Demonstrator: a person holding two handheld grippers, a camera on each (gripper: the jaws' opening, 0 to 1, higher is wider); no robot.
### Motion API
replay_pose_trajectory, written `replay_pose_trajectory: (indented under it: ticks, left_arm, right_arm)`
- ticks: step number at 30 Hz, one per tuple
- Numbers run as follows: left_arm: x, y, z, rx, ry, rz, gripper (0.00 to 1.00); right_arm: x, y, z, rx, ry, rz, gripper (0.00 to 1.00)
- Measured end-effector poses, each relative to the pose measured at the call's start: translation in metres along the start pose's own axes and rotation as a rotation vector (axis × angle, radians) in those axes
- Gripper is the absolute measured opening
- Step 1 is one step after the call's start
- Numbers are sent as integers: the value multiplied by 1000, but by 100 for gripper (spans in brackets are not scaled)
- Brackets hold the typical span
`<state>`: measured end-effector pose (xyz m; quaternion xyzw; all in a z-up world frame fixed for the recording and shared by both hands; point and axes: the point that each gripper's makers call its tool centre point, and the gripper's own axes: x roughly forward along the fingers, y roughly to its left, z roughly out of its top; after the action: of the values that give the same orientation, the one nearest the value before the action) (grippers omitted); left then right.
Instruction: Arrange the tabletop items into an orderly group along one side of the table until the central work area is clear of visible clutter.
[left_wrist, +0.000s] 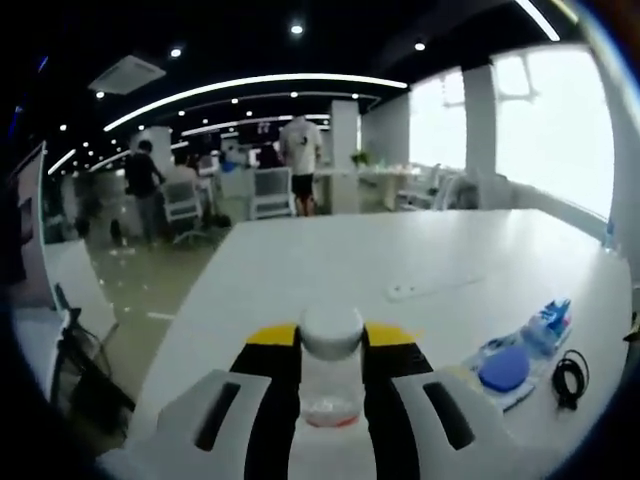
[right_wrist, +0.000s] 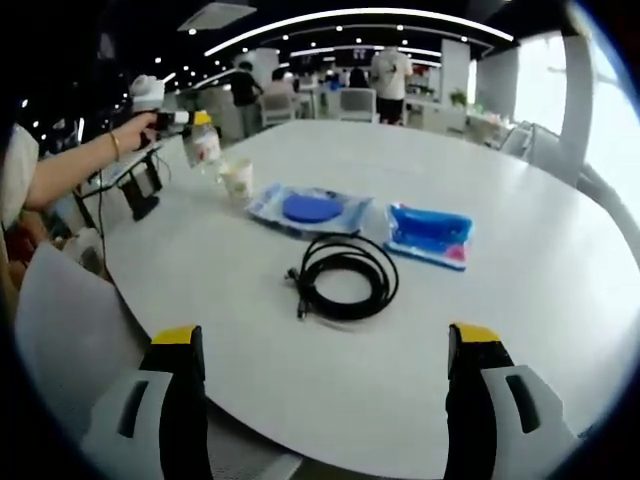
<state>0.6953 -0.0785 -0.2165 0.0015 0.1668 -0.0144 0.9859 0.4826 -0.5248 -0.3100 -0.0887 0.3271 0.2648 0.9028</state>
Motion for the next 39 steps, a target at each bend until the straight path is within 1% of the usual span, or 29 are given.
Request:
replay_pose_trajectory:
  ticks: [5,10,11,15,21,28,31,35,39]
  left_arm:
    - [-5,-8,-5,5,19,4,20]
    - [-10,-16,-13,14,37,-2,20]
    - [-11,-16,-15,3,41,-4,20]
    - [-15,-19,-20,-16,42,-6,20]
    - [-21,-28,-24,-11,49,-17,20]
    - [-24,-31,-30,-23,57,-10,20]
    - [-23,-30,-30,-23,55,-11,20]
    - [-23,-33,-30,-4,54,-19,20]
    - [-22,-35,-33,-3,63,-26,20]
  right_arm:
    - [-2,-1,2,-3,-5,-3,99]
    - [-3,-1,0,-1,-1,-2,99]
    - [-3,-1,-1,-1,1,-3,99]
    - [-2,1,-1,-1,-1,0,99]
    - [-3,2,0,-2,-3,-1,99]
    - [-3,4,0,-4,-4,4,99]
    - [-4,4,-1,-3,-4,3,99]
    - [-5,3,-2,1,1,1,99]
    - [-5,3,-2,2,2,-1,99]
